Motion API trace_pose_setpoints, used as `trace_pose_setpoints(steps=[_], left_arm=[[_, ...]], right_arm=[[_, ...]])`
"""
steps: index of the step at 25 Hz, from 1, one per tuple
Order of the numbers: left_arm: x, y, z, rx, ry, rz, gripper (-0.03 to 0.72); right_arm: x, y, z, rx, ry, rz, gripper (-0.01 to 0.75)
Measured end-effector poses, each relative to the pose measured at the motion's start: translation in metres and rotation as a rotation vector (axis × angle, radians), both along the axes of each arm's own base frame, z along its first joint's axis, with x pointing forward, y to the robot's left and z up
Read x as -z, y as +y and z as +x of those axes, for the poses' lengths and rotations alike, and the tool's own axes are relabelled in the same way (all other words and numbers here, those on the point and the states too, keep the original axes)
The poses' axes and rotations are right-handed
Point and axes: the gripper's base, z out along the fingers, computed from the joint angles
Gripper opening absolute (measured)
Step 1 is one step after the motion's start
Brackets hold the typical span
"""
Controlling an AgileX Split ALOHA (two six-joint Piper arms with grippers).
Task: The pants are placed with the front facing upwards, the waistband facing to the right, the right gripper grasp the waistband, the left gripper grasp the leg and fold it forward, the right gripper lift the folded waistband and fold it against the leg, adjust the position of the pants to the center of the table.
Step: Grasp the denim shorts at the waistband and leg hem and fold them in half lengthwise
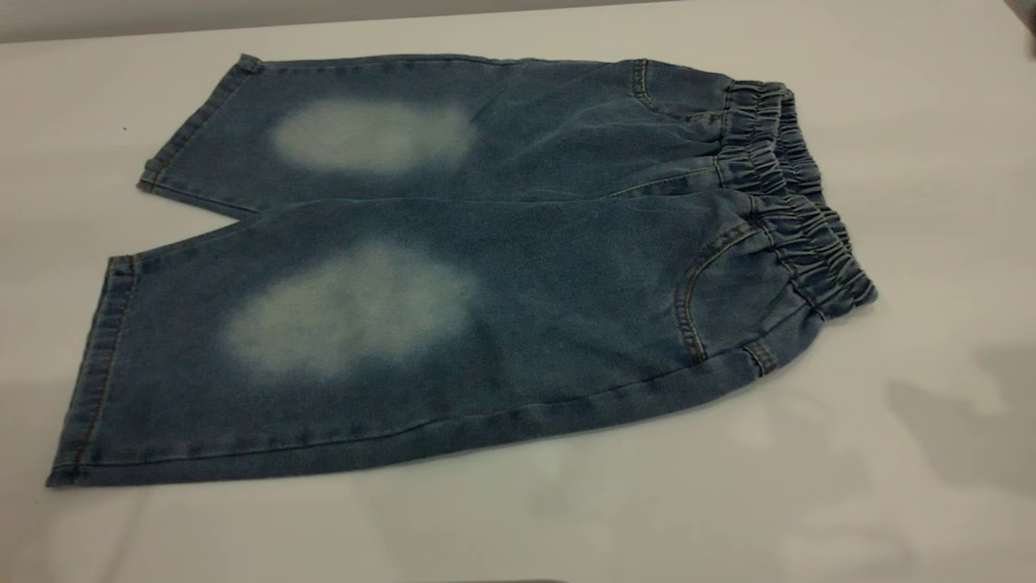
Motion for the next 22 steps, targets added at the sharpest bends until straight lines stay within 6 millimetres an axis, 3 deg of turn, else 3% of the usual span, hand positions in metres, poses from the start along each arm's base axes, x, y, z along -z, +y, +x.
trace_pose_setpoints(steps=[6,14,22], left_arm=[[0.019,0.002,0.021,-0.022,0.018,0.01,0.553],[0.024,0.003,0.028,-0.03,0.021,0.017,0.553],[0.024,0.003,0.029,-0.019,0.016,0.029,0.553]], right_arm=[[0.052,0.005,0.036,-0.014,0.077,0.08,0.587],[0.124,0.006,0.065,0.003,0.214,0.108,0.587],[0.167,0.008,0.084,-0.023,0.306,0.135,0.587]])
